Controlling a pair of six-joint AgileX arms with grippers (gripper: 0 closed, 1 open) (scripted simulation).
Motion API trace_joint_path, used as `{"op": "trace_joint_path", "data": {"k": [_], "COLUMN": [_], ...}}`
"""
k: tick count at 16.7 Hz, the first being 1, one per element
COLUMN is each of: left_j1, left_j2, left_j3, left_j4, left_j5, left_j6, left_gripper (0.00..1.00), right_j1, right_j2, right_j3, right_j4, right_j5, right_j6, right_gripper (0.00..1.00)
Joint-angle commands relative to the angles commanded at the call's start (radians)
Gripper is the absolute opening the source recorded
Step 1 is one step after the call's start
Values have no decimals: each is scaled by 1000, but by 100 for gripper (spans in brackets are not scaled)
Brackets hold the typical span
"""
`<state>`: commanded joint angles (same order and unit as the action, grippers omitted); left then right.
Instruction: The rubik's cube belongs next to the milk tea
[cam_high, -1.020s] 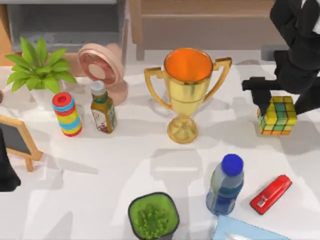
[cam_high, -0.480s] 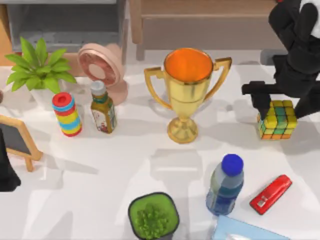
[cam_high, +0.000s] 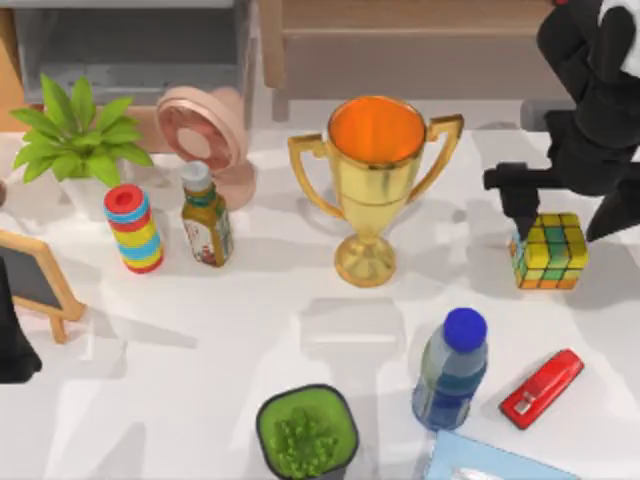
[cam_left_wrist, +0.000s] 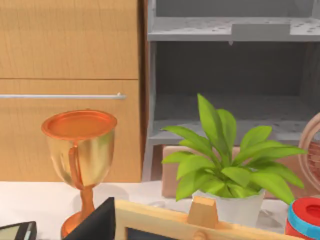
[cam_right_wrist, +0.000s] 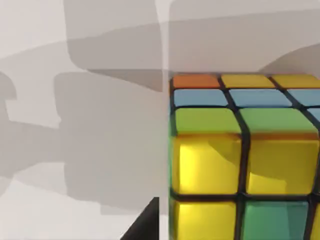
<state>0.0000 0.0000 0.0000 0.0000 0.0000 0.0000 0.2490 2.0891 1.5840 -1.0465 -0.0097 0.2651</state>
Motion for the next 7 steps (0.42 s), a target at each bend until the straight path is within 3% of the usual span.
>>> {"op": "trace_joint_path", "data": {"k": [2, 7], "left_j1": [0, 0], "left_j2": [0, 0], "left_j3": [0, 0], "left_j4": [0, 0], "left_j5": [0, 0], "left_j6": [0, 0], "left_gripper": [100, 100], "right_j1": [0, 0], "right_j2": [0, 0], "right_j3": [0, 0], "right_j4": [0, 0], "right_j5": [0, 0], "right_j6": [0, 0], "right_gripper": [100, 100]}}
